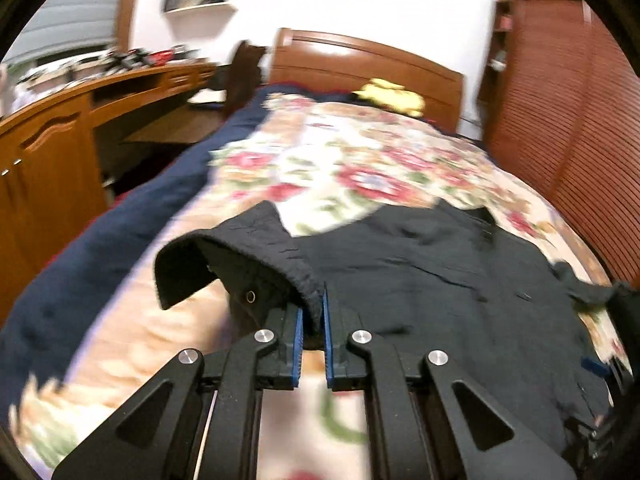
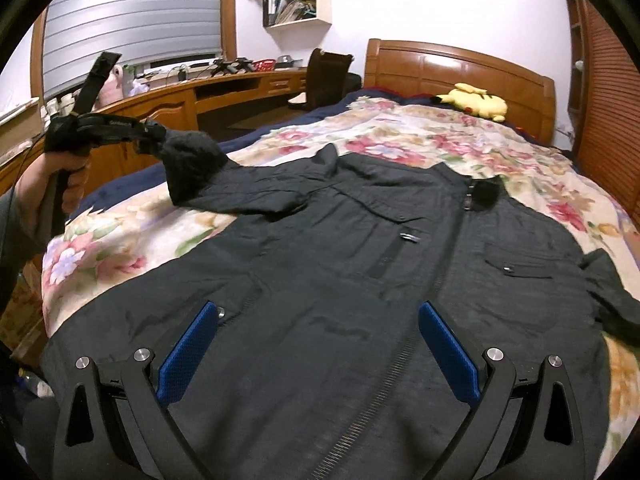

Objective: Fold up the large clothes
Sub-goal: 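Carry the held sleeve across the jacket body and open the left tool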

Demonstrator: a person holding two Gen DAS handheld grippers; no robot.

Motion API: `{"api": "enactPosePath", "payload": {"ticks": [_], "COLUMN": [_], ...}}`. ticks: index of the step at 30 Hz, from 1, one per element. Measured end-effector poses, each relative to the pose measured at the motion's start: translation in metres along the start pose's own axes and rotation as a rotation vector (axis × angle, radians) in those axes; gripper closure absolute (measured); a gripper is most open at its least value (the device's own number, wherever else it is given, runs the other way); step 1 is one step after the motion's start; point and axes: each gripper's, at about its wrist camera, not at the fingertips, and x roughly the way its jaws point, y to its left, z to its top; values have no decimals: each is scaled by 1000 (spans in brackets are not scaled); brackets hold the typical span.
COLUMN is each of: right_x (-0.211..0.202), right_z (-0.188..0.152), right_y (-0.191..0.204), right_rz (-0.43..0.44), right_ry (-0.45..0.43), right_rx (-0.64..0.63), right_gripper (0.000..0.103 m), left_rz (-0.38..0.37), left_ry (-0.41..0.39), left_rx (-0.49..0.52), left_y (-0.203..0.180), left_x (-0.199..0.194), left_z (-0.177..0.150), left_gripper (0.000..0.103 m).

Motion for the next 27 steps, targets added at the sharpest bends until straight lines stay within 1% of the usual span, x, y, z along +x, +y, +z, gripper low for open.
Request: {"api": "enactPosePath", "payload": {"ticks": [6, 8, 11, 17, 21, 25, 27], "right_x": [-20, -26, -36, -47, -52, -52, -52], "right_z": [-10, -12, -16, -22, -24, -23, -24], "right_y": [-10, -11, -14, -19, -18, -20, -17], "right_rz": [-33, -42, -57, -79, -96, -99, -100], "right_ry": [-15, -22, -32, -36, -37, -38, -34], "right_rx": [18, 23, 33, 51, 58, 68, 63], "right_gripper": [3, 3, 3, 3, 3, 3, 3], "left_rz": [-102, -137, -169, -219, -256, -224, -219], "left_ry": [8, 9, 2, -4, 4, -8, -3], "left_rx": [116, 146, 184, 221, 214, 245, 236], "left_y": [-74, -95, -120, -151, -166, -178, -180], "left_x": [-12, -19, -28, -41, -42, -44, -46], "left_z": [-20, -26, -33, -54, -70, -89, -98], "left_gripper": [95, 95, 95, 95, 95, 95, 94]}}
